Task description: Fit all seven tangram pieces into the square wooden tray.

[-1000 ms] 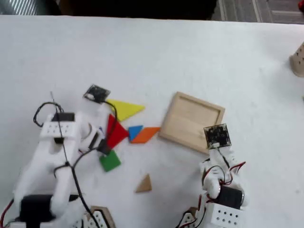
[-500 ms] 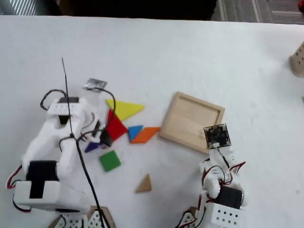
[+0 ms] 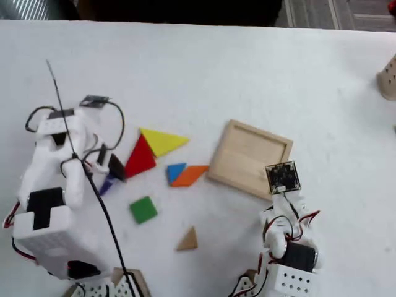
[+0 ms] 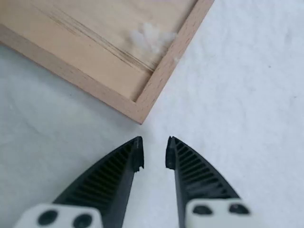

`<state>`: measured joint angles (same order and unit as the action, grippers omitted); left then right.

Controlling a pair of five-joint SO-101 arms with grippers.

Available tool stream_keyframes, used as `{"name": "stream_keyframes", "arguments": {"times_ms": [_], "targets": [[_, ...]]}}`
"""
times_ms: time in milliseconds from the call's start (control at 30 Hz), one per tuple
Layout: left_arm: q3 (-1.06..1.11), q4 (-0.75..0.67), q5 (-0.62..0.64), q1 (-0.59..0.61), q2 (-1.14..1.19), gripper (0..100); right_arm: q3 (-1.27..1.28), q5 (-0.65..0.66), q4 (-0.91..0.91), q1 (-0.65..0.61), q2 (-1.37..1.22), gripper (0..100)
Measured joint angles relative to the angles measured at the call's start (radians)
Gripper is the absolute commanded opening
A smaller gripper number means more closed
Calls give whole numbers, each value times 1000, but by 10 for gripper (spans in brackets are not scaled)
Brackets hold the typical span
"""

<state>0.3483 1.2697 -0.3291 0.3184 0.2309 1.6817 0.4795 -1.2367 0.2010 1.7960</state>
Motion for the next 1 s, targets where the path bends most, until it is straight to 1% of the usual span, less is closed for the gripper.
{"name": "stream_keyframes", "arguments": {"times_ms": [233,467,667,867,1000], "targets": [[-92,68,-14,74,0,313,0,0,0,0,0,91],[-100,74,-14,77,0,313,0,0,0,0,0,91],[-172,173,-14,77,0,313,0,0,0,0,0,91],[-126,189,-17,26,0,313,0,0,0,0,0,91],[-29,135,-23,-38,0,313,0,0,0,0,0,91]]}}
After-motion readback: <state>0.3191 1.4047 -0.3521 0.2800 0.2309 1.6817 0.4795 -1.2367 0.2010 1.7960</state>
